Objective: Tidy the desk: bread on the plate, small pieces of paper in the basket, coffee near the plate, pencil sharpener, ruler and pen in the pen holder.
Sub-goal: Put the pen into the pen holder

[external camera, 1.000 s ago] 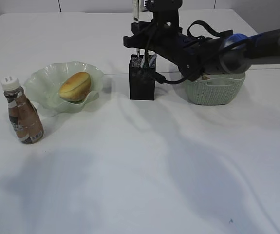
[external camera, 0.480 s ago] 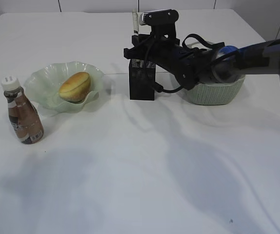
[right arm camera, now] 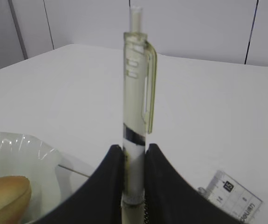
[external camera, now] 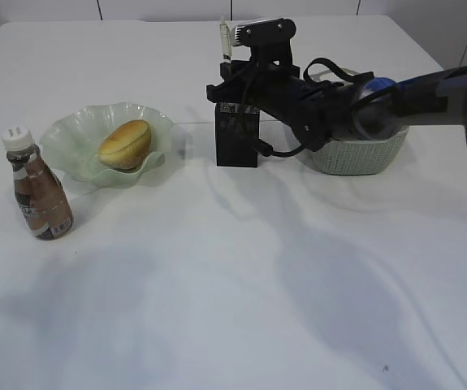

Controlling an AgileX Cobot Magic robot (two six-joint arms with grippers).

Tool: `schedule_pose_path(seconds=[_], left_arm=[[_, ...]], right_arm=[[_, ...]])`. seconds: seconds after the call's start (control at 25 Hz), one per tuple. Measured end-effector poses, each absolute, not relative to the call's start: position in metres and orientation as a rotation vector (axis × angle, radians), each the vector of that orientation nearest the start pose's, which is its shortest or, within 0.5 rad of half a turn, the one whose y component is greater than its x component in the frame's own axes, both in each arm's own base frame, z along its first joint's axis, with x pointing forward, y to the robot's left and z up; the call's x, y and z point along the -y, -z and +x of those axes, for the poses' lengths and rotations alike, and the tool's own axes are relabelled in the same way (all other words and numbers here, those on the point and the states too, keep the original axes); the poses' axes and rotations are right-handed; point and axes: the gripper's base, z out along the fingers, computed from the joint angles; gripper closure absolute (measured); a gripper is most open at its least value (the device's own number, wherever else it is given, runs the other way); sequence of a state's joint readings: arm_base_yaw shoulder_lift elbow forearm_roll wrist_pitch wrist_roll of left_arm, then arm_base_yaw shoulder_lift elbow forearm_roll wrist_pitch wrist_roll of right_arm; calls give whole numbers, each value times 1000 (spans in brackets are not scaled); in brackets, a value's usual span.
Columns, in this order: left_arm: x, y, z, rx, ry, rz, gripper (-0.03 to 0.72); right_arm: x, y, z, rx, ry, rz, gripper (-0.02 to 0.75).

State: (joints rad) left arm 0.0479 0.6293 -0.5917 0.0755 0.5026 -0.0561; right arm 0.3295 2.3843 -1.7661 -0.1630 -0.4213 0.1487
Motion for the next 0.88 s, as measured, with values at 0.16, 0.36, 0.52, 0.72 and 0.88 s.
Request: schedule_pose_path(seconds=[0.16, 0.36, 0.52, 0.72, 0.88], left_arm=[[-9, -315, 125, -2022, -73, -61, 449], [-9, -315, 125, -2022, -73, -61, 449], [-9, -315, 125, -2022, -73, -61, 449], [-9, -315, 125, -2022, -73, -61, 449], [-9, -315, 125, -2022, -73, -61, 449]], right_arm=[[-182, -165, 518, -1685, -285, -341, 600], [-182, -165, 518, -1687, -274, -353, 570], [-181, -165, 519, -1688, -271, -352, 529], [-178, -165, 520, -1690, -266, -347, 510], [-177, -165, 520, -1691, -265, -346, 507]])
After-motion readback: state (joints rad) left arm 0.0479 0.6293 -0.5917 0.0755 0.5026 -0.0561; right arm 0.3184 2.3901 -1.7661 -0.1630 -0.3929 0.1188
